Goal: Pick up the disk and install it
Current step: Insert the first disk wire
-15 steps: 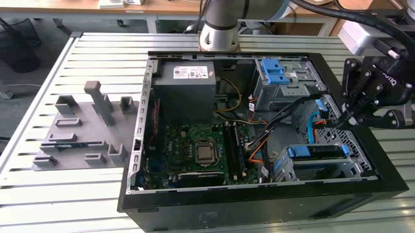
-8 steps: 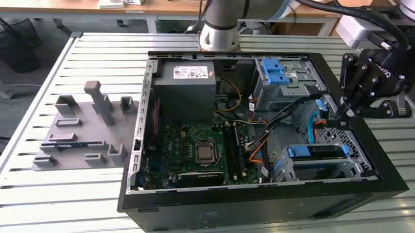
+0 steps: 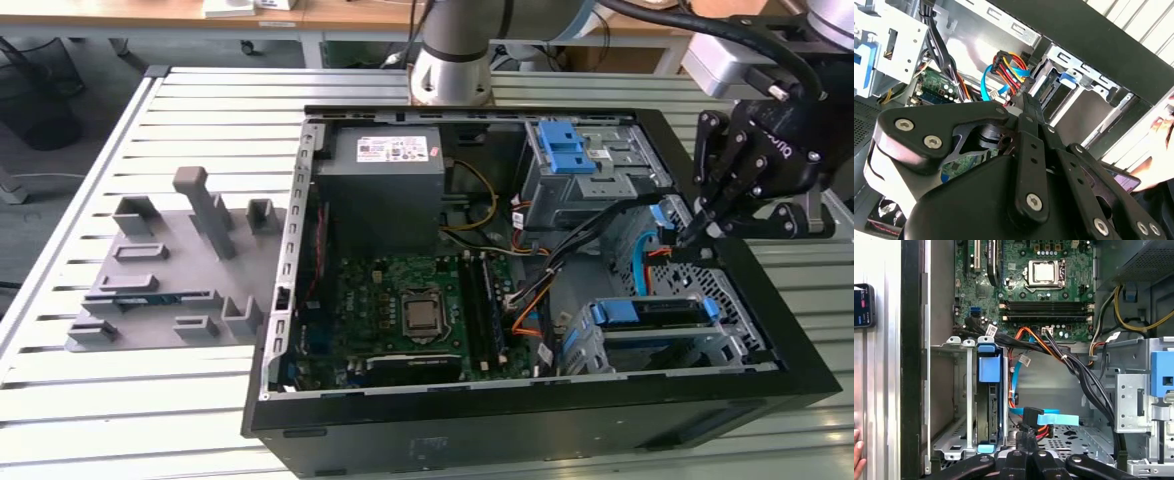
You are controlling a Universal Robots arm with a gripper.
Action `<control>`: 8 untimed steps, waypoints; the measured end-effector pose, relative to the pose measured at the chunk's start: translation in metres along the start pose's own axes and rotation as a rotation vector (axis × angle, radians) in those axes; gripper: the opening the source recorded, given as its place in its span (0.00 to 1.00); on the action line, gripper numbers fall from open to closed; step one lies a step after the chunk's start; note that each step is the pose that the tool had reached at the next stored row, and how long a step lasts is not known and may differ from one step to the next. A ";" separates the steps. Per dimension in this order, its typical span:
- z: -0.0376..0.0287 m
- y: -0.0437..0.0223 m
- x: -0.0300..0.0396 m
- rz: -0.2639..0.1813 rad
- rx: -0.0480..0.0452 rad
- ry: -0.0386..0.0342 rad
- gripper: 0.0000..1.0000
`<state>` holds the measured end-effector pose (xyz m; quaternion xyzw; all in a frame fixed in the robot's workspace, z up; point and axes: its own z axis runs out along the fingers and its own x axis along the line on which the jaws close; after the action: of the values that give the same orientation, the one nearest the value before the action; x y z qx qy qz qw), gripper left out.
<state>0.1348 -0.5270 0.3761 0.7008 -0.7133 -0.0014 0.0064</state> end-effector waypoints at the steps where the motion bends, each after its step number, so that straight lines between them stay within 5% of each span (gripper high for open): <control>1: 0.0012 0.0000 -0.0003 0.000 0.0000 0.0026 0.11; 8: 0.0082 -0.0009 -0.0020 0.000 -0.0002 0.0058 0.19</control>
<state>0.1357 -0.5251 0.3679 0.7006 -0.7135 0.0006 0.0086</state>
